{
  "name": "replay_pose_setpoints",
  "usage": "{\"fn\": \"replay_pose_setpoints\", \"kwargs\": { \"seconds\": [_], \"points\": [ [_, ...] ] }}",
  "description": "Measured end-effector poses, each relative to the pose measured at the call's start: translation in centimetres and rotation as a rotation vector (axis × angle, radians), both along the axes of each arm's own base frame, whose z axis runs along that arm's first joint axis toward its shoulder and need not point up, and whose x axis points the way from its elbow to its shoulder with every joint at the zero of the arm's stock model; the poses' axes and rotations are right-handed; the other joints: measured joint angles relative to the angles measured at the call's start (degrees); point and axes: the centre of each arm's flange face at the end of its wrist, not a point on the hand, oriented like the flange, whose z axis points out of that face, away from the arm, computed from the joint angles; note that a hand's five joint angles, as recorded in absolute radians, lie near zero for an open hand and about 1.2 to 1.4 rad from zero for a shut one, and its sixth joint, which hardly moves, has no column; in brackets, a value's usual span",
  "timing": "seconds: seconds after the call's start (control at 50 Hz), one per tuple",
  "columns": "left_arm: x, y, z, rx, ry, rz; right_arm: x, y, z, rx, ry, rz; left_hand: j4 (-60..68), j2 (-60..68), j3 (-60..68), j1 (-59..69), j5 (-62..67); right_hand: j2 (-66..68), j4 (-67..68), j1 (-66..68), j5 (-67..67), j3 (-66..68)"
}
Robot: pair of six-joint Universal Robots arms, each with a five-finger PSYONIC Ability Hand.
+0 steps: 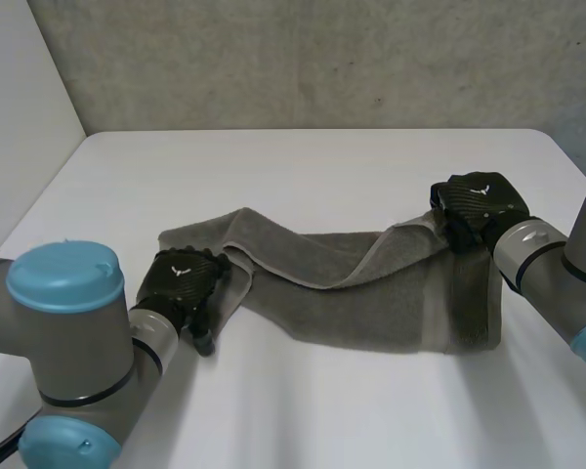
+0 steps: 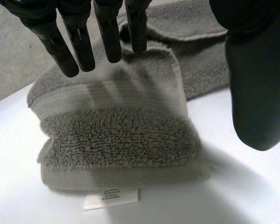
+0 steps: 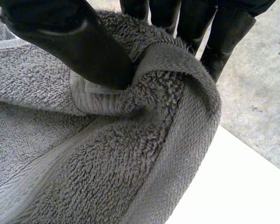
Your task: Fold the towel.
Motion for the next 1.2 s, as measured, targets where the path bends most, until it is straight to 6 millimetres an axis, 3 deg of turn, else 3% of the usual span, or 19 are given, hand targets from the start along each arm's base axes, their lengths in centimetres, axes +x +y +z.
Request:
{"fn": "replay_pose_setpoints", "kwargs": {
  "seconds": [0.34, 0.54, 0.62, 0.68, 0.86, 0.9, 0.92, 1.06, 1.2],
  "points": [
    [-1.0, -3.1, -2.9, -0.031, -0.034, 0.032, 0.1, 0.4, -0.3, 0.009, 0.002, 0.007, 8.78, 8.59, 8.34, 9.05, 8.37, 0.00, 0.00, 0.00, -0.01, 0.00],
    [-1.0, -4.1, -2.7, -0.111, -0.086, 0.039, 0.1, 0.3, -0.1, 0.001, 0.001, 0.005, 51.89, 51.99, 51.64, 51.85, 50.61, 0.00, 0.00, 0.00, 0.00, 0.00],
    [-0.9, -4.4, -1.5, -0.152, -0.070, 0.056, 0.0, 0.1, 0.3, -0.010, -0.002, 0.001, 63.60, 63.42, 63.70, 62.54, 62.44, 0.00, 0.00, 0.00, 0.00, 0.00],
    [-0.8, -4.6, -0.1, -0.187, -0.046, 0.067, -0.2, 0.0, 0.8, -0.022, -0.005, -0.004, 66.08, 66.12, 66.90, 62.82, 63.89, 0.00, 0.00, 0.01, 0.00, 0.00],
    [0.2, -5.6, 3.6, -0.265, 0.011, 0.101, -1.2, -0.5, 3.9, -0.091, -0.025, -0.032, 66.10, 66.17, 67.05, 62.82, 63.89, 0.00, 0.00, 0.01, 0.00, 0.00],
    [0.5, -5.6, 4.0, -0.268, 0.015, 0.097, -1.6, -0.5, 4.6, -0.105, -0.030, -0.039, 56.11, 55.93, 55.84, 54.37, 55.20, 0.00, 0.00, 0.01, 0.00, 0.17],
    [0.6, -5.5, 3.9, -0.260, 0.014, 0.090, -1.8, -0.5, 4.9, -0.108, -0.031, -0.042, 46.33, 46.34, 46.02, 45.49, 46.19, 0.00, 0.00, 0.01, 0.00, 0.47],
    [0.8, -3.6, 2.1, -0.158, -0.018, 0.030, -1.9, -0.3, 4.3, -0.083, -0.025, -0.042, 15.63, 15.93, 15.01, 15.72, 14.58, 0.00, 0.00, 0.01, 0.00, 0.58],
    [0.6, -1.1, 0.1, -0.065, -0.059, -0.024, -1.7, -0.7, 2.2, -0.029, -0.001, -0.038, 9.65, 8.80, 7.76, 9.08, 6.79, 0.00, 0.00, 0.01, 0.00, 0.58]
  ]
}}
